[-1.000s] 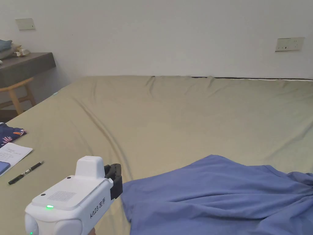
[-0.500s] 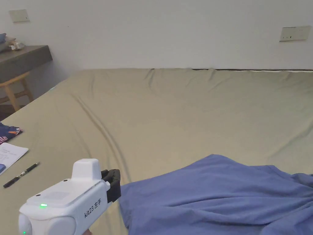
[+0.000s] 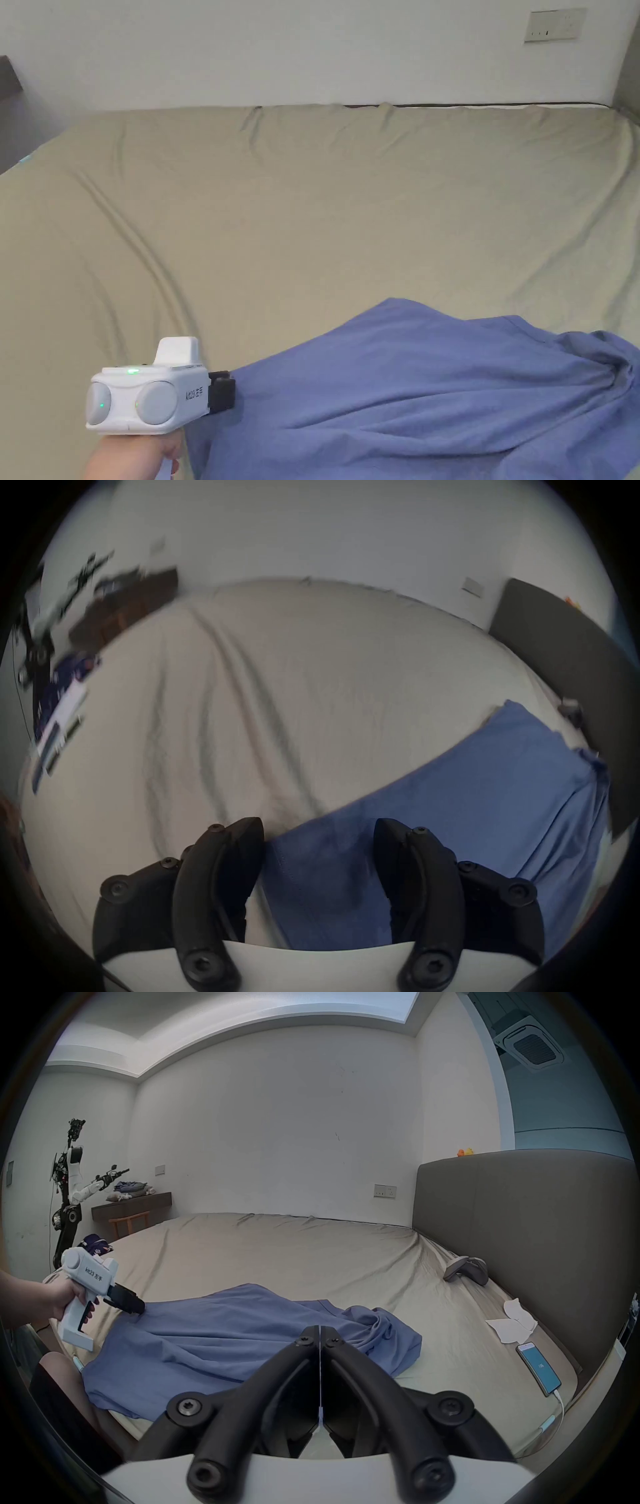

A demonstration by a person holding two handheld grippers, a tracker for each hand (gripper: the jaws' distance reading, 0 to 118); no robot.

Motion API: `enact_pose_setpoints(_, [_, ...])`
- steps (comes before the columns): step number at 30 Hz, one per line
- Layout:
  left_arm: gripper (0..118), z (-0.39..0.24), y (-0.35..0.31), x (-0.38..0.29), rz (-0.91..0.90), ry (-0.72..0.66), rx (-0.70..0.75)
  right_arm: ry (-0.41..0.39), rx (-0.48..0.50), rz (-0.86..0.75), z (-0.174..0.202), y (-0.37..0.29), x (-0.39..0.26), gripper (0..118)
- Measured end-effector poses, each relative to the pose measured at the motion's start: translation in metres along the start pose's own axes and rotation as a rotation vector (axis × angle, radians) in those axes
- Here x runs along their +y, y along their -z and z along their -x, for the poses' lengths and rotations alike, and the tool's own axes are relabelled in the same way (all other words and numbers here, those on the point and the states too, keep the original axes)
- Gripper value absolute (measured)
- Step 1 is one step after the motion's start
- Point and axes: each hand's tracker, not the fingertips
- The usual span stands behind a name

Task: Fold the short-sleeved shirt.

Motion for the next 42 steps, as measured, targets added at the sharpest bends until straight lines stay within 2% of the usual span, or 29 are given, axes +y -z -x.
enact_pose_setpoints(1, [48, -0.002, -0.002, 0.0, 0.018, 0.007, -0.052, 0.005, 0.0, 0.009, -0.001, 0.002, -0.001, 1])
enact_pose_setpoints(2, [21, -0.004, -0.005, 0.0, 0.012, -0.009, -0.099, 0.011, 0.002, 0.019, 0.0, 0.004, -0.001, 1])
enact_pose_setpoints(3, [0, -0.008, -0.005, -0.002, 0.027, -0.044, -0.124, 0.018, 0.004, 0.032, 0.0, 0.006, -0.002, 0])
enact_pose_setpoints(5, [0, -0.015, -0.002, -0.008, 0.069, 0.025, -0.188, 0.022, 0.008, 0.043, 0.0, 0.009, -0.003, 1])
enact_pose_setpoints(7, [0, -0.019, -0.012, -0.011, -0.006, 0.079, -0.168, 0.012, 0.002, 0.052, 0.0, 0.011, -0.002, 1])
enact_pose_setpoints(9, [0, -0.015, -0.026, -0.009, -0.092, 0.053, -0.164, -0.019, -0.012, 0.048, -0.006, 0.014, 0.003, 1])
enact_pose_setpoints(10, [0, -0.01, -0.034, -0.005, -0.125, 0.025, -0.175, -0.076, -0.041, 0.042, -0.012, 0.018, 0.009, 2])
enact_pose_setpoints(11, [0, -0.004, -0.039, -0.001, -0.147, -0.009, -0.181, -0.079, -0.097, 0.086, -0.019, 0.025, 0.012, 2])
enact_pose_setpoints(13, [0, 0.009, -0.052, 0.007, -0.2, -0.066, -0.198, -0.025, -0.105, 0.161, -0.05, 0.052, 0.016, 5])
enact_pose_setpoints(14, [0, 0.014, -0.055, 0.011, -0.208, -0.07, -0.203, -0.007, -0.079, 0.212, -0.066, 0.066, 0.014, 13])
enact_pose_setpoints(15, [0, 0.018, -0.057, 0.014, -0.213, -0.072, -0.208, 0.03, -0.095, 0.327, -0.082, 0.083, 0.009, 33])
enact_pose_setpoints(16, [0, 0.023, -0.059, 0.017, -0.227, -0.078, -0.202, 0.016, -0.107, 0.317, -0.095, 0.1, 0.009, 70])
enact_pose_setpoints(17, [0, 0.026, -0.059, 0.019, -0.232, -0.079, -0.199, 0.037, -0.116, 0.326, -0.107, 0.114, 0.007, 98])
enact_pose_setpoints(18, [0, 0.028, -0.058, 0.021, -0.24, -0.08, -0.199, 0.082, -0.12, 0.368, -0.123, 0.131, -0.001, 112])
enact_pose_setpoints(19, [0, 0.03, -0.057, 0.023, -0.245, -0.08, -0.195, 0.125, -0.145, 0.394, -0.133, 0.146, -0.006, 114])
enact_pose_setpoints(20, [0, -0.014, -0.115, 0.027, -0.26, -0.07, -0.177, 0.159, -0.159, 0.418, -0.14, 0.157, -0.011, 112])
enact_pose_setpoints(23, [0, -0.023, -0.118, 0.026, -0.254, -0.066, -0.173, 0.32, -0.151, 0.51, -0.159, 0.192, -0.032, 105])
enact_pose_setpoints(24, [0, -0.017, -0.117, 0.031, -0.247, -0.067, -0.17, 0.354, -0.154, 0.527, -0.163, 0.199, -0.039, 93])
enact_pose_setpoints(25, [0, -0.019, -0.118, 0.03, -0.241, -0.062, -0.166, 0.391, -0.126, 0.552, -0.164, 0.203, -0.046, 55])
enact_pose_setpoints(26, [0, -0.022, -0.118, 0.028, -0.235, -0.058, -0.161, 0.435, -0.081, 0.581, -0.164, 0.205, -0.05, 25])
enact_pose_setpoints(27, [0, -0.025, -0.119, 0.027, -0.228, -0.049, -0.156, 0.472, -0.012, 0.588, -0.163, 0.206, -0.054, 25])
enact_pose_setpoints(28, [0, -0.03, -0.126, 0.029, -0.224, -0.041, -0.153, 0.408, -0.077, 0.522, -0.158, 0.2, -0.05, 20])
enact_pose_setpoints(29, [0, -0.032, -0.127, 0.028, -0.223, -0.036, -0.151, 0.373, -0.069, 0.508, -0.156, 0.198, -0.047, 12])
enact_pose_setpoints(31, [0, -0.034, -0.133, 0.029, -0.219, -0.028, -0.137, 0.362, -0.055, 0.505, -0.154, 0.19, -0.039, 7])
enact_pose_setpoints(33, [0, -0.033, -0.142, 0.031, -0.234, -0.029, -0.118, 0.327, -0.064, 0.44, -0.156, 0.177, -0.024, 6])
enact_pose_setpoints(36, [0, -0.02, -0.168, 0.044, -0.304, -0.045, -0.1, 0.3, -0.029, 0.342, -0.158, 0.152, 0.015, 4])
enact_pose_setpoints(38, [0, -0.014, -0.191, 0.054, -0.356, -0.039, -0.088, 0.247, -0.002, 0.296, -0.159, 0.134, 0.044, 4])
enact_pose_setpoints(42, [0, 0.018, -0.237, 0.089, -0.45, -0.083, -0.055, 0.17, -0.039, 0.162, -0.158, 0.088, 0.11, 4])
